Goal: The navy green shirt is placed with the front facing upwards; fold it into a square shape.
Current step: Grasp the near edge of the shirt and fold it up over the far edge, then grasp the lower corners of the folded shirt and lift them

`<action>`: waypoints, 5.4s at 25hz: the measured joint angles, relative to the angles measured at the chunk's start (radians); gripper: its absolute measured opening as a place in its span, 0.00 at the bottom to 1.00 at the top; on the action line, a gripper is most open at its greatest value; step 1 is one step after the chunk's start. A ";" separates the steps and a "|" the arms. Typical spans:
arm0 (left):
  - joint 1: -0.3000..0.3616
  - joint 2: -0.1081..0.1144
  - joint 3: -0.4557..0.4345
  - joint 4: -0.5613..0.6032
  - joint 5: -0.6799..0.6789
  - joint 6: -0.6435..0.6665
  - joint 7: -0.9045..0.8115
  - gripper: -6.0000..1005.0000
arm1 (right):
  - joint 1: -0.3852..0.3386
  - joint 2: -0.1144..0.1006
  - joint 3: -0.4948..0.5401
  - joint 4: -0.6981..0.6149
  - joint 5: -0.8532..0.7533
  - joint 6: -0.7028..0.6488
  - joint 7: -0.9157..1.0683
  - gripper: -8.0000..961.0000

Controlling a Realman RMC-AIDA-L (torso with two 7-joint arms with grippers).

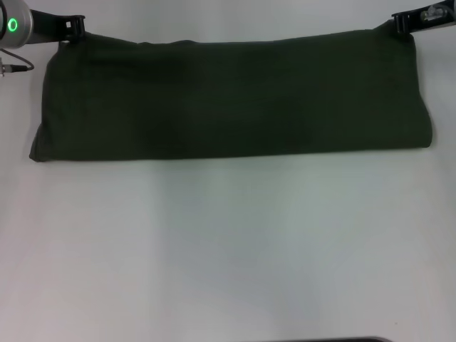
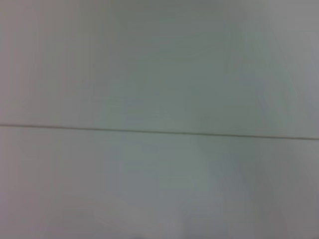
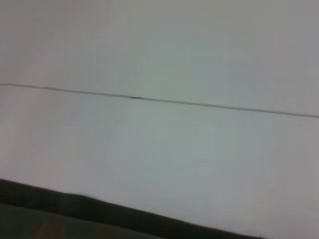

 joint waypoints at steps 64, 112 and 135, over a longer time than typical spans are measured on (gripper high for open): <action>0.201 0.104 -0.270 -0.254 -0.423 0.589 0.110 0.71 | -0.140 -0.028 0.082 -0.225 0.225 -0.338 -0.088 0.97; 0.144 0.017 -0.070 0.157 -0.600 -0.050 0.221 0.70 | -0.326 -0.008 0.238 0.070 0.715 -0.492 -0.627 0.97; 0.255 0.150 -0.151 -0.082 -0.567 0.535 0.120 0.70 | -0.288 -0.105 0.224 0.024 0.534 -0.544 -0.485 0.97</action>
